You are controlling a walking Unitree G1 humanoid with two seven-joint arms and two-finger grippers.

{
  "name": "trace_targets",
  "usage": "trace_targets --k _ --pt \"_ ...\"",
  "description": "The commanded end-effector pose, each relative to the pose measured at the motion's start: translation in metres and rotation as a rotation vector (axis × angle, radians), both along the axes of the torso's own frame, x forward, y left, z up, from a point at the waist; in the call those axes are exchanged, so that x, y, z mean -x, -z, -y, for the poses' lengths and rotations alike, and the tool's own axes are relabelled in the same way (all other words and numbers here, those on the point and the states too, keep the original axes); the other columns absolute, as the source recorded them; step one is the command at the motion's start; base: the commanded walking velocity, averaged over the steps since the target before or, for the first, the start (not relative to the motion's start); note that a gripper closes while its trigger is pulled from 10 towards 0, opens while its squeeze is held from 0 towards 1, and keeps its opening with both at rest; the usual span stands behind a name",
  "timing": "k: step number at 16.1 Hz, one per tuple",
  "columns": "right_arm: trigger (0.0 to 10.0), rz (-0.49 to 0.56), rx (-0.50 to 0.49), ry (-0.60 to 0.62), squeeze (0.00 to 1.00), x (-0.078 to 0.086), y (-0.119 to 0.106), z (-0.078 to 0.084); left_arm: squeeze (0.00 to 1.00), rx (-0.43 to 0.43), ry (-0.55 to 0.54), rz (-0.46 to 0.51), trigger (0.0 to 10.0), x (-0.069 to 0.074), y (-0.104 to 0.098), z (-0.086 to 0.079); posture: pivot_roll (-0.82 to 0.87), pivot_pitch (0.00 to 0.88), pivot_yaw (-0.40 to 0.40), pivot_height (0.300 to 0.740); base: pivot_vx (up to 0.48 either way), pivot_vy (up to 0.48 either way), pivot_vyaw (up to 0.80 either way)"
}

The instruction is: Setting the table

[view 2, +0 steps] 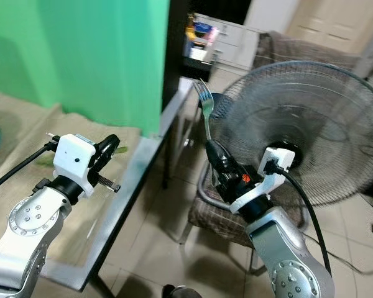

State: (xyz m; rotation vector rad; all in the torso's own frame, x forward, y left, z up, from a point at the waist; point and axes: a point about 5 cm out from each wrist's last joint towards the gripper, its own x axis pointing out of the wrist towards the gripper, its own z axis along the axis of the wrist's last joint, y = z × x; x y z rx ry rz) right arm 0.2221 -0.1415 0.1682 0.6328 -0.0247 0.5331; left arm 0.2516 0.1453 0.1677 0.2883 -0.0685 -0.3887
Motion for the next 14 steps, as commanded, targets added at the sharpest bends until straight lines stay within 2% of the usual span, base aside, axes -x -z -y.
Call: trace_targets --k 1,10,14 --pt "10.0 0.021 0.007 0.022 0.00 0.0010 -0.0044 0.0035 0.00 -0.004 0.002 0.009 10.0 0.0000 -0.0015 0.0016 0.09 0.000 -0.086 0.740 0.000 0.000 -0.78" --pt "10.0 0.022 0.028 0.026 0.00 -0.0004 -0.0032 0.0029 0.00 -0.009 0.003 0.011 10.0 -0.0023 -0.0012 0.0031 0.09 0.000 -0.088 0.740 0.000 0.000 -0.78" --pt "10.0 0.023 0.048 0.004 0.00 -0.0019 -0.0019 0.0013 0.00 0.000 -0.018 0.009 10.0 -0.0018 -0.0008 0.0012 0.09 0.000 -0.102 0.740 0.000 0.000 0.00"
